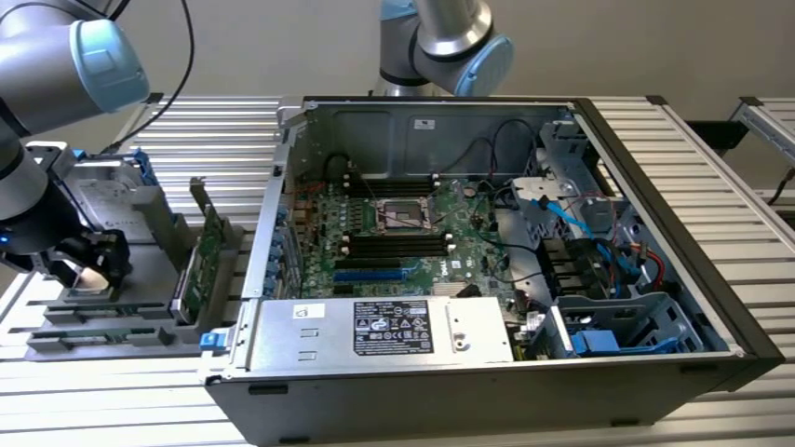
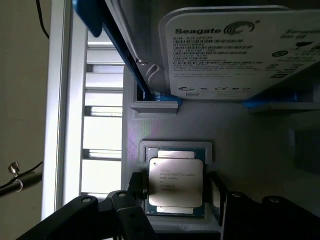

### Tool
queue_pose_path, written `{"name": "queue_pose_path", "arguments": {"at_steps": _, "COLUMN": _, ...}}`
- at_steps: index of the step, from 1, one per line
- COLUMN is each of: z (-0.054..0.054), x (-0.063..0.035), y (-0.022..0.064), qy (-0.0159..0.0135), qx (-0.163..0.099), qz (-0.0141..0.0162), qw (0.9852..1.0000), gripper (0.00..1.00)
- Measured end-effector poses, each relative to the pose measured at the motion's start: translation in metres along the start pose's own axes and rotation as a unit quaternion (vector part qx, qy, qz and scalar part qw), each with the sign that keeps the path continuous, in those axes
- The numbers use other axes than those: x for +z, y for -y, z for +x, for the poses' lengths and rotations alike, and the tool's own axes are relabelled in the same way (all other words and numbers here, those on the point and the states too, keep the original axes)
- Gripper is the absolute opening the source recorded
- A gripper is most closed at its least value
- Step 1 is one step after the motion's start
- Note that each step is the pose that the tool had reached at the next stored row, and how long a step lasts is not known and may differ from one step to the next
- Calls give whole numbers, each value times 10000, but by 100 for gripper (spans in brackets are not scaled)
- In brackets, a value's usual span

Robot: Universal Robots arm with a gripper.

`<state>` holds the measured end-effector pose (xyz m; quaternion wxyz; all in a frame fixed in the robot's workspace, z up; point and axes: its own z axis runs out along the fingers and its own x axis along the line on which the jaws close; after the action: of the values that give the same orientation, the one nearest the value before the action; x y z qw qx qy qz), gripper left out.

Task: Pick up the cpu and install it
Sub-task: 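Pick up the cpu and move it towards the insertion slot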

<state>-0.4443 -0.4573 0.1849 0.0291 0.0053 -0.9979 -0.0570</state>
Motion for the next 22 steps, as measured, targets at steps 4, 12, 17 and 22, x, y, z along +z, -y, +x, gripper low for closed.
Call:
{"name": "queue_pose_path", "arguments": {"at_steps": 4, "z": -2, "x": -2, "y": 0, "qy": -2, "qx": 0, "qz": 0, "qw": 10000, "gripper": 63}}
{"name": "queue_pose_path", "arguments": {"at_steps": 12, "z": -1, "x": -3, "y": 0, "qy": -7, "qx": 1, "qz": 0, "qw": 10000, "gripper": 61}}
{"name": "queue_pose_path", "arguments": {"at_steps": 17, "z": -2, "x": -3, "y": 0, "qy": -11, "qx": 4, "qz": 0, "qw": 10000, "gripper": 55}}
{"name": "queue_pose_path", "arguments": {"at_steps": 22, "z": -2, "x": -6, "y": -1, "qy": -13, "qx": 4, "qz": -1, "qw": 10000, "gripper": 55}}
